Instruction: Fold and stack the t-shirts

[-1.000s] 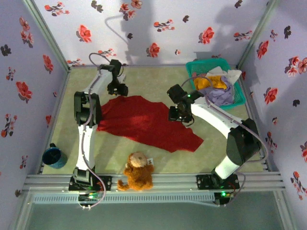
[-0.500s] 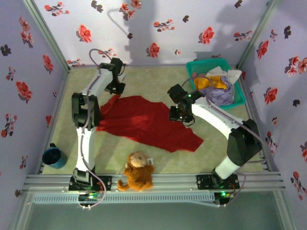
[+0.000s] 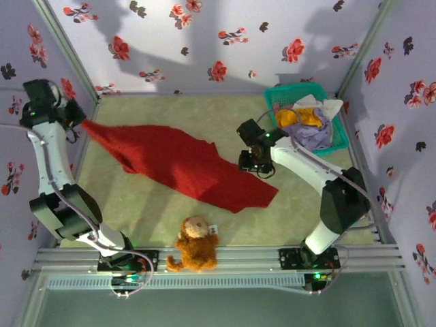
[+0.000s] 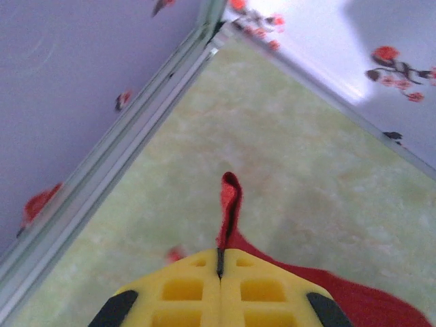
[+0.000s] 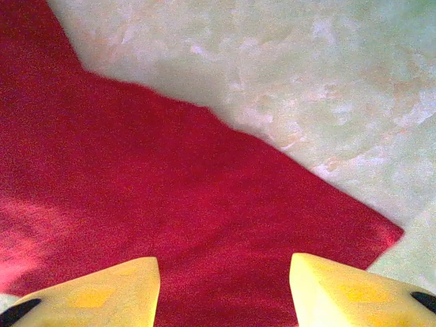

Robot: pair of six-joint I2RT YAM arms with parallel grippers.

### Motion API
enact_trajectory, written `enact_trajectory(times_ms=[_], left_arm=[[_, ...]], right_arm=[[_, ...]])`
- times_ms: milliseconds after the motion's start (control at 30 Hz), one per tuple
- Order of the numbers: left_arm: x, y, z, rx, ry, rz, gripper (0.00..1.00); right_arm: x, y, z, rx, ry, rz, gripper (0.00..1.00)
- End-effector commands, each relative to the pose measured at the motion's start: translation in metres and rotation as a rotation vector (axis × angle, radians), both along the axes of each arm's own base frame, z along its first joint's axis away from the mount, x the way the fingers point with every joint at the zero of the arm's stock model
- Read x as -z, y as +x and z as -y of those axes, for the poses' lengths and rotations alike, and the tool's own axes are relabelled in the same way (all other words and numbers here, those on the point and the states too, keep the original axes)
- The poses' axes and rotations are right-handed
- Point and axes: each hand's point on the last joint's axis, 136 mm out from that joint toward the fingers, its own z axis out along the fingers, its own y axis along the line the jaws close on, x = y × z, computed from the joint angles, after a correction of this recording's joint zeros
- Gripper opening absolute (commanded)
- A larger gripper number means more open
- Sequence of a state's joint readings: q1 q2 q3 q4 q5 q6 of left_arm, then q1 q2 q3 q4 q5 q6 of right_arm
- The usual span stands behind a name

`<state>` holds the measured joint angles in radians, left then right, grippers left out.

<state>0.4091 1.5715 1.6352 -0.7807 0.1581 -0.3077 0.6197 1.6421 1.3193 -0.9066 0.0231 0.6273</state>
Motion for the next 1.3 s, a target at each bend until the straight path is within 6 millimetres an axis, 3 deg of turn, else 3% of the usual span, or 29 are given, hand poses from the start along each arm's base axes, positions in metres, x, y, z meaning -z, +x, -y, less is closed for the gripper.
enact_trajectory(times_ms=[0,200,433,667,733,833,900,933,1067,1133,1267], left_arm=[[0.019,-0.004,0.009,0.018,-0.176,0.027,0.0],[0.053,-0.014,0.016,0.04,-0.226,-0.038,0.0],[0.061,-0.016,0.018,0.053,-0.23,-0.056,0.0],[0.068,-0.017,0.02,0.056,-0.251,-0.068,0.0],[0.069,-0.018,0.021,0.057,-0.253,-0.073,0.0],[0.072,-0.02,0.022,0.056,-0.258,-0.083,0.0],[0.075,-0.02,0.023,0.056,-0.262,-0.091,0.0],[0.076,-0.021,0.023,0.056,-0.264,-0.092,0.0],[0.075,-0.02,0.025,0.062,-0.275,-0.087,0.0],[0.068,-0.016,0.026,0.074,-0.28,-0.066,0.0],[0.033,0.003,0.025,0.111,-0.286,0.011,0.0]], right_arm=[[0.007,0.011,-0.007,-0.018,0.0,-0.006,0.55],[0.036,0.017,-0.009,-0.007,-0.035,-0.063,0.55],[0.071,0.012,-0.004,0.007,-0.046,-0.131,0.55],[0.099,0.008,-0.019,-0.007,0.024,-0.188,0.51],[0.105,0.008,-0.02,-0.007,0.024,-0.202,0.46],[0.106,0.009,-0.02,-0.009,0.017,-0.2,0.22],[0.099,0.012,-0.02,-0.014,0.01,-0.186,0.04],[0.095,0.014,-0.019,-0.017,0.009,-0.176,0.0],[0.063,0.028,-0.015,-0.04,-0.023,-0.111,0.0],[0.036,0.04,-0.014,-0.053,-0.03,-0.061,0.0],[-0.043,0.079,-0.005,-0.046,-0.039,0.13,0.0]])
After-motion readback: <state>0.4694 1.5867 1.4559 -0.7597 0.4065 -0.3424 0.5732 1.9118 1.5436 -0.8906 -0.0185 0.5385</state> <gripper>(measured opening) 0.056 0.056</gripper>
